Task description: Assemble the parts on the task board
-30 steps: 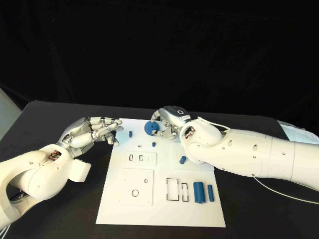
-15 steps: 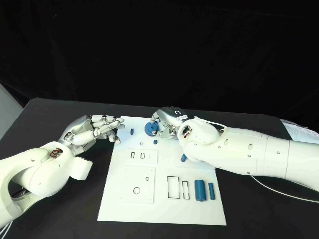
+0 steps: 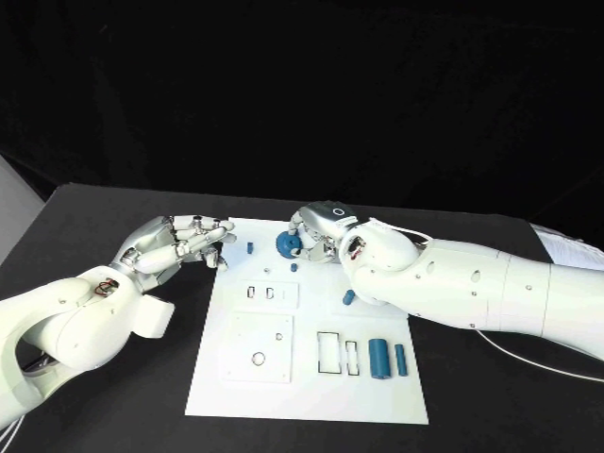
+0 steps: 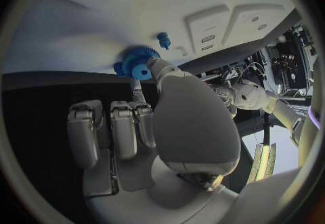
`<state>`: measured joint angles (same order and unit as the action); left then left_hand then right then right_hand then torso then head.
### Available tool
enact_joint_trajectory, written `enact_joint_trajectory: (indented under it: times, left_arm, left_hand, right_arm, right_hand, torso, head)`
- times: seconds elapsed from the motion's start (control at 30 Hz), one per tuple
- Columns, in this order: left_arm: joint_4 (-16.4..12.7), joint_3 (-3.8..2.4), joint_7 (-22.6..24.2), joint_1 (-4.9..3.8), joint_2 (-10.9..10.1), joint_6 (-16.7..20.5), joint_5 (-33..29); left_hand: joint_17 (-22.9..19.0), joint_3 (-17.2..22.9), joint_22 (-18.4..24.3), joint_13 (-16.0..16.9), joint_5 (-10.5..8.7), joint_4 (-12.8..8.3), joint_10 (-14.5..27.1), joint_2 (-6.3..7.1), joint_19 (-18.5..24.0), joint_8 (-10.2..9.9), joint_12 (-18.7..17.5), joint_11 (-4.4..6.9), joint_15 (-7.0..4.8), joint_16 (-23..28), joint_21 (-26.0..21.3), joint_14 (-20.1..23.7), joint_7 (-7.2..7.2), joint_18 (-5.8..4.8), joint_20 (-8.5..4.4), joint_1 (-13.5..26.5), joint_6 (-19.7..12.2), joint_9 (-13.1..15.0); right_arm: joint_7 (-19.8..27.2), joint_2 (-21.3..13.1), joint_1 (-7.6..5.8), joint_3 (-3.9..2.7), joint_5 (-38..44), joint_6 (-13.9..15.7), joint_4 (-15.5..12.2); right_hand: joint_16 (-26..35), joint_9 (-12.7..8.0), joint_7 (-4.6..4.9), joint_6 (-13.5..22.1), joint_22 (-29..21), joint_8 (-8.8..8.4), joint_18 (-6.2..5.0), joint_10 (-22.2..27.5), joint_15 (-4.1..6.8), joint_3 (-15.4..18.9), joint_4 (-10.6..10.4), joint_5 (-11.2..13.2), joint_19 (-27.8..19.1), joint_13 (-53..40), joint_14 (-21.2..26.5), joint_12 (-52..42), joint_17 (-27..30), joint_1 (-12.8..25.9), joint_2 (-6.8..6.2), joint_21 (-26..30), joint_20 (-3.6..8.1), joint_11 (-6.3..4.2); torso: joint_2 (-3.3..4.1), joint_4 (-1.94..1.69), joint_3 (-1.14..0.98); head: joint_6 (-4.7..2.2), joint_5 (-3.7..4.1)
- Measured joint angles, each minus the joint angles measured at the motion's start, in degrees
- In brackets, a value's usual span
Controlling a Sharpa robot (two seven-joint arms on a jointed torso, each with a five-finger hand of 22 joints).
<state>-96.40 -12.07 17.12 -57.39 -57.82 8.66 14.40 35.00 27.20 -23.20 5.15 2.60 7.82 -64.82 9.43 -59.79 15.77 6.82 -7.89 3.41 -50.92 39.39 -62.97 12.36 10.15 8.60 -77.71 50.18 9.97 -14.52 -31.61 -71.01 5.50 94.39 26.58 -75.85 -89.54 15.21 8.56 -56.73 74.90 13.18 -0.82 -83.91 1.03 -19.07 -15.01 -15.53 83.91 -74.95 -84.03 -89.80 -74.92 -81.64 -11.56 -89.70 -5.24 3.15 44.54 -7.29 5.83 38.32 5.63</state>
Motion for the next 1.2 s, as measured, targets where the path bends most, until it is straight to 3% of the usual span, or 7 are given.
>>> enact_joint_trajectory:
  times: [0.2, 0.37, 0.6, 0.8, 0.93, 1.07, 1.2]
  left_arm:
    - [0.0, 0.0, 0.0, 0.0, 0.0, 0.0, 0.0]
    - [0.0, 0.0, -0.1, 0.0, -0.1, 0.0, 0.0]
    - [0.0, 0.0, -0.2, 0.0, -0.1, 0.0, 0.0]
    - [0.0, 0.0, -0.4, 0.0, -0.1, 0.0, 0.0]
    - [0.0, 0.0, -0.5, 0.0, -0.1, 0.0, 0.0]
    - [0.0, 0.0, -0.6, 0.0, -0.1, 0.0, 0.0]
    - [0.1, 0.0, -0.7, 0.0, -0.1, 0.0, 0.0]
  left_hand:
    - [0.0, 0.0, 0.0, 0.0, 0.0, 0.0, 0.0, 0.0, 0.0, 0.0, 0.0, 0.0, 0.0, 0.0, 0.0, 0.0, 0.0, 0.01, 0.0, 0.0, 0.0, 0.0]
    - [0.0, 0.0, 0.0, 0.0, 0.0, 0.0, 0.0, 0.0, 0.0, 0.0, 0.0, 0.0, 0.0, 0.0, 0.0, 0.0, 0.0, 0.0, 0.0, 0.0, 0.0, 0.0]
    - [0.0, 0.0, -0.2, 0.0, 0.0, 0.0, 0.4, 0.0, 0.4, 0.0, 0.3, 0.01, 0.2, 0.0, 0.3, 0.2, -0.2, 0.01, 0.01, 0.0, -0.2, 0.1]
    - [0.0, 0.0, -0.3, 0.0, 0.0, 0.0, 0.6, 0.0, 0.4, 0.0, 0.3, -0.2, 0.2, -0.2, 0.3, 0.2, 0.01, 0.01, 0.01, 0.0, -0.4, 0.0]
    - [-0.1, 0.0, -0.4, 0.0, 0.0, 0.0, 0.8, 0.0, 0.6, -0.4, 0.3, -0.39, 0.2, -0.2, 0.4, 0.2, 0.3, 0.01, 0.22, 0.0, -0.7, 0.0]
    - [-0.1, 0.0, -0.4, 0.0, 0.0, 0.0, 1.2, 0.0, 0.6, -0.4, 0.3, -0.41, 0.41, -0.2, 0.5, 0.4, 0.3, 0.01, 0.22, 0.0, -1.1, 0.0]
    - [-0.1, 0.0, -0.4, 0.0, 0.0, 0.0, 1.2, 0.0, 0.6, -0.4, 0.3, -0.41, 0.41, -0.4, 0.5, 0.4, 0.3, 0.01, 0.22, 0.0, -1.1, 0.0]
  right_arm:
    - [-0.2, 0.2, -0.01, 0.0, 0.2, -0.2, 0.2]
    - [-0.2, 0.4, 0.01, 0.07, 0.1, -0.2, 0.5]
    - [0.0, 0.3, 0.12, 0.23, -0.3, -0.7, 0.7]
    - [0.2, 0.1, 0.11, 0.27, -1.1, -1.2, 0.7]
    - [0.3, 0.0, 0.1, 0.28, -1.5, -1.4, 0.7]
    - [0.4, -0.1, 0.1, 0.29, -1.9, -1.7, 0.6]
    - [0.5, -0.2, 0.06, 0.28, -2.2, -2.0, 0.6]
  right_hand:
    - [0.0, 0.0, -0.01, 0.0, 0.0, 0.01, -0.01, 0.0, 0.0, -0.6, 0.1, 0.1, 0.0, 0.0, 0.0, 0.0, 0.0, 0.4, -0.38, 0.0, 0.0, 0.0]
    - [0.0, 0.6, 0.16, 1.4, 0.0, -1.93, 0.0, 0.0, -0.42, -0.9, -0.1, 2.4, 0.0, 0.0, 0.0, 0.0, 0.0, 1.5, -1.52, 0.0, 0.0, 0.62]
    - [0.0, -0.1, 0.84, 3.5, 0.0, -3.89, 0.0, -0.1, -1.14, 2.5, -1.1, 5.4, 0.1, 0.0, -0.1, 0.0, 0.0, 3.4, -1.86, 0.0, -0.53, 1.17]
    - [0.0, 0.1, 0.77, 3.1, 0.0, -4.11, -0.01, -0.2, -1.14, 5.7, -1.6, 4.2, 0.1, 0.0, -0.1, 0.0, 0.0, 6.2, 0.05, 0.0, -0.94, 1.23]
    - [0.0, 0.4, 0.36, 2.0, 0.0, -4.11, -0.01, -0.2, -1.14, 5.8, -1.7, 2.3, 0.1, 0.0, -0.1, 0.0, 0.0, 7.7, 1.53, 0.0, -0.94, 1.24]
    - [0.0, 0.6, 0.01, 1.4, 0.0, -4.11, -0.01, -0.2, -1.14, 4.9, -1.6, -1.8, 0.1, 0.0, -0.1, 0.0, 0.0, 10.7, 3.99, 0.0, -0.93, 1.24]
    - [0.0, 0.6, 0.01, 1.4, 0.0, -4.12, -0.01, -0.2, -1.14, 4.0, -1.7, -2.6, 0.1, 0.0, -0.1, 0.0, 0.0, 11.5, 4.78, 0.0, -0.93, 1.24]
  torso:
    - [-0.01, 0.01, 0.02]
    - [-0.01, -0.01, 0.03]
    - [-0.02, -0.02, 0.07]
    - [-0.02, 0.01, 0.04]
    - [-0.02, 0.02, 0.04]
    - [-0.01, 0.02, 0.01]
    - [-0.01, 0.02, 0.0]
  head:
    - [-0.08, 0.04]
    - [-0.09, 0.09]
    - [0.1, -0.06]
    - [0.12, -0.1]
    - [0.15, -0.06]
    - [0.19, -0.04]
    - [0.2, -0.02]
